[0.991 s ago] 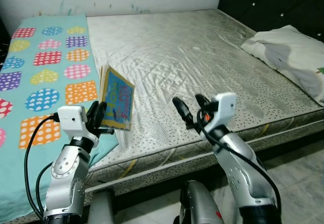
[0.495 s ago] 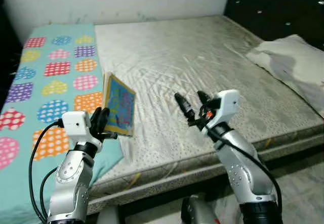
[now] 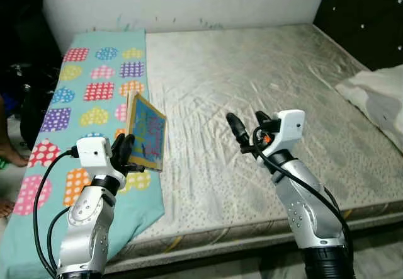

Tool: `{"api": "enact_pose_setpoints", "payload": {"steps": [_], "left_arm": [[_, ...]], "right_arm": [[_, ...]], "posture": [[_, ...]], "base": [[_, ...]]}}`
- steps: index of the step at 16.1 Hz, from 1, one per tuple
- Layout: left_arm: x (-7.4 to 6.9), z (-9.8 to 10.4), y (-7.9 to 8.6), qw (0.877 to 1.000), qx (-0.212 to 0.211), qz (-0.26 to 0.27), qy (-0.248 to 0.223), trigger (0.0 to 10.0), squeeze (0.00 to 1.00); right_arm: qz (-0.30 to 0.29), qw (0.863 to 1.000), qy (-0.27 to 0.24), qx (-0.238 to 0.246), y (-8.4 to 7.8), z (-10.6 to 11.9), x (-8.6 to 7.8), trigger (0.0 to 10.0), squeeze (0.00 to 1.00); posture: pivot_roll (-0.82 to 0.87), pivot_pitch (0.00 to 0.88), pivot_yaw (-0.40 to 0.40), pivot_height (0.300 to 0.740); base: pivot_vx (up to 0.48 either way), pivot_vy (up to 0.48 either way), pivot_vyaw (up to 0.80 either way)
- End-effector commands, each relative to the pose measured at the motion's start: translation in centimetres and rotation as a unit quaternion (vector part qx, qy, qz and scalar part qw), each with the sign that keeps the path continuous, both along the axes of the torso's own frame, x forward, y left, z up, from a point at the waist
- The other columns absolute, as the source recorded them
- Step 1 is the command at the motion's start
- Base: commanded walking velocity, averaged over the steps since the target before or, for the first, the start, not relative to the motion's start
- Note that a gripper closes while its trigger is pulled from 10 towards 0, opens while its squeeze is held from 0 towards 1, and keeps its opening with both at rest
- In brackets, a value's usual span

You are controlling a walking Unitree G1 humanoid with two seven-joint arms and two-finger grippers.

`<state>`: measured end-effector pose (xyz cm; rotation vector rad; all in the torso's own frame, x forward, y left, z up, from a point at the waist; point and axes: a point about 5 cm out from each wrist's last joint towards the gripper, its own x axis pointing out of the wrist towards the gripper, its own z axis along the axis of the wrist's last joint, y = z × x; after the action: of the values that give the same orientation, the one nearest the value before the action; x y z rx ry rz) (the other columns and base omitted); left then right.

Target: Clean up the room

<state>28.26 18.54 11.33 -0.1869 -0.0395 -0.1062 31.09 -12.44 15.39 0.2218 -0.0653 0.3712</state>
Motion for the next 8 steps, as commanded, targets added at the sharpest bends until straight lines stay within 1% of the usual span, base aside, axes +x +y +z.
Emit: {"api": "enact_pose_setpoints", "payload": {"steps": [1, 4, 5, 6, 7, 8], "left_arm": [[0.19, 0.84, 0.02, 1.000, 0.005, 0.003, -0.014, 0.0, 0.00], [-0.01, 0.33, 0.36, 1.000, 0.004, 0.006, -0.002, 0.0, 0.00], [0.02, 0.21, 0.45, 1.000, 0.004, 0.009, 0.003, 1.2, 0.00], [0.08, 0.15, 0.53, 1.000, 0.005, 0.012, 0.007, 3.7, 0.00], [0.29, -0.02, 0.76, 1.000, 0.004, 0.024, 0.018, 10.0, 0.00], [0.36, -0.03, 0.85, 0.999, 0.002, 0.029, 0.019, 10.0, 0.00]], "right_arm": [[-0.024, 1.000, 0.008, -0.005, -0.85, -0.48, 0.11, 10.0, 0.00], [-0.036, 0.999, 0.018, -0.017, -1.37, -1.04, 0.00, 10.0, 0.00], [-0.036, 0.999, 0.018, -0.018, -1.41, -1.11, -0.05, 10.0, 0.00], [-0.036, 0.999, 0.017, -0.018, -1.41, -1.10, -0.07, 10.0, 0.00], [-0.038, 0.999, 0.017, -0.020, -1.44, -1.10, -0.04, 10.0, 0.00], [-0.039, 0.999, 0.016, -0.020, -1.45, -1.09, -0.02, 10.0, 0.00]], "posture": [[-0.05, 0.000, -0.013, 0.740], [-0.05, 0.000, -0.018, 0.740], [-0.05, 0.000, -0.018, 0.740], [-0.05, 0.000, -0.021, 0.740], [-0.05, 0.000, -0.021, 0.740], [-0.05, 0.000, -0.021, 0.740]], "base": [[0.000, 0.000, 0.00], [0.000, 0.000, 0.00], [0.000, 0.000, 0.00], [0.000, 0.000, 0.00], [0.000, 0.000, 0.00], [0.000, 0.000, 0.00]]}}
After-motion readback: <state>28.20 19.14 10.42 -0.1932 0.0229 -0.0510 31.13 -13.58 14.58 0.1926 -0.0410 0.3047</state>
